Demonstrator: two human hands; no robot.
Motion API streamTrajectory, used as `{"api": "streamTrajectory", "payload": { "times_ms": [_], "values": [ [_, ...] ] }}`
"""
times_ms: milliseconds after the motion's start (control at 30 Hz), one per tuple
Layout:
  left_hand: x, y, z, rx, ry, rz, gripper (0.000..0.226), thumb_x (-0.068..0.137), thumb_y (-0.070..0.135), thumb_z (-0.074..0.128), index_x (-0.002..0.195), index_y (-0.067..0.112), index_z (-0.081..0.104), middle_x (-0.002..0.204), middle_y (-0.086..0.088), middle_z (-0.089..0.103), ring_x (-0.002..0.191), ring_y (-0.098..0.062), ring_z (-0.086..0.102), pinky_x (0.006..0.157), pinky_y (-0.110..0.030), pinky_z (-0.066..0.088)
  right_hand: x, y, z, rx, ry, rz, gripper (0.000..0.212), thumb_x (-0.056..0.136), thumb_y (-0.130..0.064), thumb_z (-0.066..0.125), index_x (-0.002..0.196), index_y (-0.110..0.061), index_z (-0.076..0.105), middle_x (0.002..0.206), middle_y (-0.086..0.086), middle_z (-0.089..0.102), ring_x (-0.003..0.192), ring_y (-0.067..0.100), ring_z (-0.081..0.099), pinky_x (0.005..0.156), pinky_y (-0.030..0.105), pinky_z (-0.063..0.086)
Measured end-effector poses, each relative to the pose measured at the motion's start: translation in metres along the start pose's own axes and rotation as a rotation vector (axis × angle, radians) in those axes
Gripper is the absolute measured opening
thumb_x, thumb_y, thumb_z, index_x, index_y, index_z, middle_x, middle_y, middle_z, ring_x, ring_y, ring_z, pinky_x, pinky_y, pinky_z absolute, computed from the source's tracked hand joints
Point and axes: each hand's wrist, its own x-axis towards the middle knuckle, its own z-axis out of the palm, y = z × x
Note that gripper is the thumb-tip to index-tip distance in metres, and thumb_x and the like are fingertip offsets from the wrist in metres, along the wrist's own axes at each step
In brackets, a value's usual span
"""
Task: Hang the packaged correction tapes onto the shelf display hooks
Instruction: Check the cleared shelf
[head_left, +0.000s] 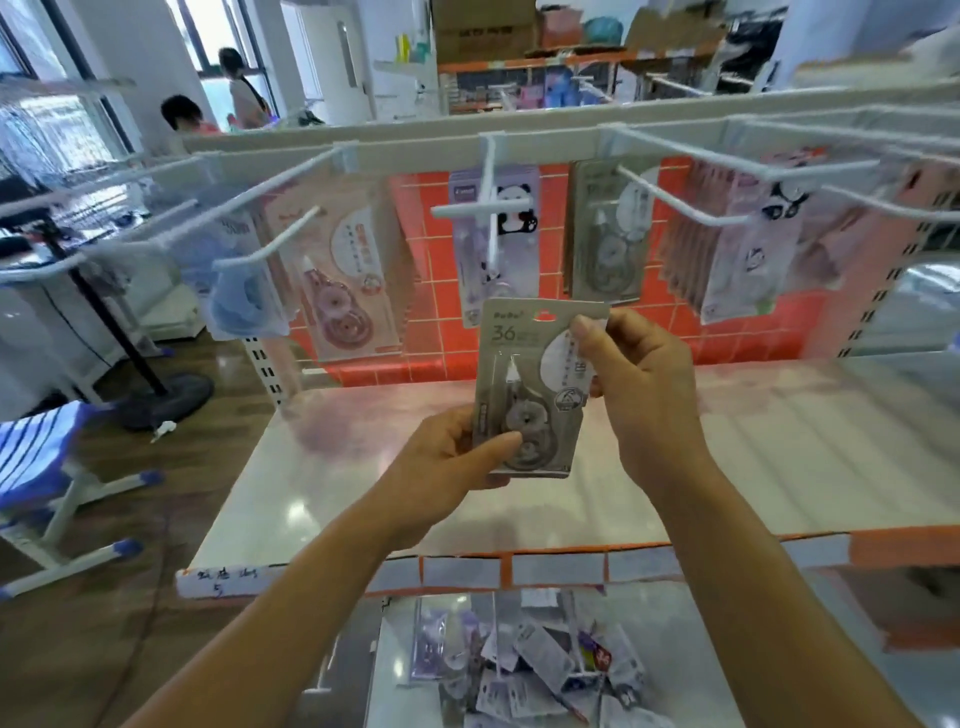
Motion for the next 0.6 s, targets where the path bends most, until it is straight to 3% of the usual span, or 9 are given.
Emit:
{"api": "streamTrajectory", "payload": {
  "times_ms": [200,333,600],
  "values": [
    [0.023,0.018,0.054,-0.028,-0.012,0.059,0.019,0.092,0.016,0.057,0.11,0.019,0.063,0.104,0.002,0.074,0.097,-0.016,0.07,0.085,-0.033,0.058,0.018,-0.017,-0.051,-0.013,0.016,-0.068,0.015,0.092,-0.011,0.058,0.079,-0.014,0.063,0.065,-0.012,0.065,0.06,0.003,0.059,0.054,0.016,0.045],
    [0.03,0.026,0.079,-0.031,-0.018,0.115,0.029,0.081,0.03,0.061,0.108,0.019,0.064,0.102,0.003,0.074,0.096,-0.015,0.07,0.082,-0.031,0.058,0.024,-0.025,-0.075,0.013,0.011,-0.088,0.014,0.093,-0.011,0.057,0.08,-0.013,0.063,0.069,-0.01,0.068,0.067,0.007,0.064,0.062,0.022,0.052],
    [0.036,0.04,0.09,0.003,0.003,0.235,0.025,0.08,0.028,0.062,0.105,0.024,0.066,0.103,0.003,0.074,0.097,-0.02,0.07,0.079,-0.03,0.058,0.028,-0.041,-0.092,0.011,0.008,-0.153,0.012,0.093,-0.012,0.056,0.083,-0.013,0.063,0.072,-0.01,0.071,0.067,0.006,0.066,0.059,0.021,0.053]
  ]
}}
